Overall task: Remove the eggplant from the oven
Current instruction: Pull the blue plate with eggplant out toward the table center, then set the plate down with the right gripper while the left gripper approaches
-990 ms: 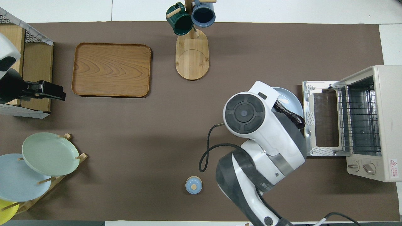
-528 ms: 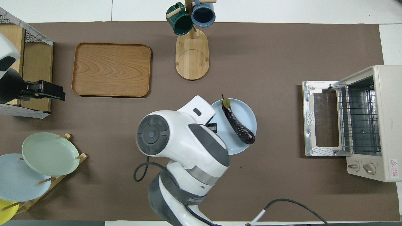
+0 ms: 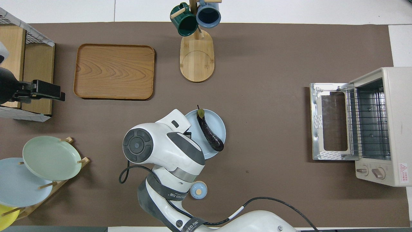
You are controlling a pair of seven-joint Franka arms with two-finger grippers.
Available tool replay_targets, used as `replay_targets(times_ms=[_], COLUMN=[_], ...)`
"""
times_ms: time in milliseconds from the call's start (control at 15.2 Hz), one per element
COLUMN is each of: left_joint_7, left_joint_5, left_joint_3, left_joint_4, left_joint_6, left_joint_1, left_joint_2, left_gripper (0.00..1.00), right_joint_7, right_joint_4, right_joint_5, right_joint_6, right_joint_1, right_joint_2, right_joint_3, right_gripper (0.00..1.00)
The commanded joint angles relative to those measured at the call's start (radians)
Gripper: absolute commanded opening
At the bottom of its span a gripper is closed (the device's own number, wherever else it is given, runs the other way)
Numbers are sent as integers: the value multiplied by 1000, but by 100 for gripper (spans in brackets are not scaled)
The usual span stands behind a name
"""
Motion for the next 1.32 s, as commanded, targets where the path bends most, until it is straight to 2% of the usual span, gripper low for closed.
replay_targets(times_ms=[0,66,132,330,594,726,858,990,1056,1122,1253], left_joint_7=[17,17,17,16,-3,-106,-276,-442,-508,-579,-724], left_joint_5=[-55,-60,-60,-75,-101,-112,-110,-110,-110,-110,-110], left_joint_3=[-5,-5,-5,-5,-13,-13,-13,-13,-11,-13,-11], left_joint_4=[-24,-24,-26,-35,-42,-61,-94,-143,-162,-182,-208], left_joint_6=[28,29,29,35,66,87,147,233,267,297,368], left_joint_1=[33,35,35,32,10,-25,-94,-181,-223,-257,-335], left_joint_2=[-17,-16,-16,-14,0,10,15,26,33,36,73], left_gripper=[100,100,100,100,100,100,100,100,100,100,100], right_joint_7=[0,0,-1,-85,-295,-356,-403,-502,-529,-538,-590], right_joint_4=[-30,-28,-24,58,29,-49,-188,-334,-400,-469,-526], right_joint_5=[23,23,21,4,18,18,5,-5,-5,-6,-40], right_joint_6=[35,57,60,-85,-217,-224,-201,-119,-59,7,49], right_joint_1=[-23,-22,-20,-35,-184,-247,-299,-386,-429,-457,-529], right_joint_2=[-21,-21,-21,-30,-140,-185,-240,-292,-307,-324,-337], right_joint_3=[19,19,19,16,13,11,10,9,9,8,9], right_gripper=[18,32,38,38,37,28,17,9,2,1,0])
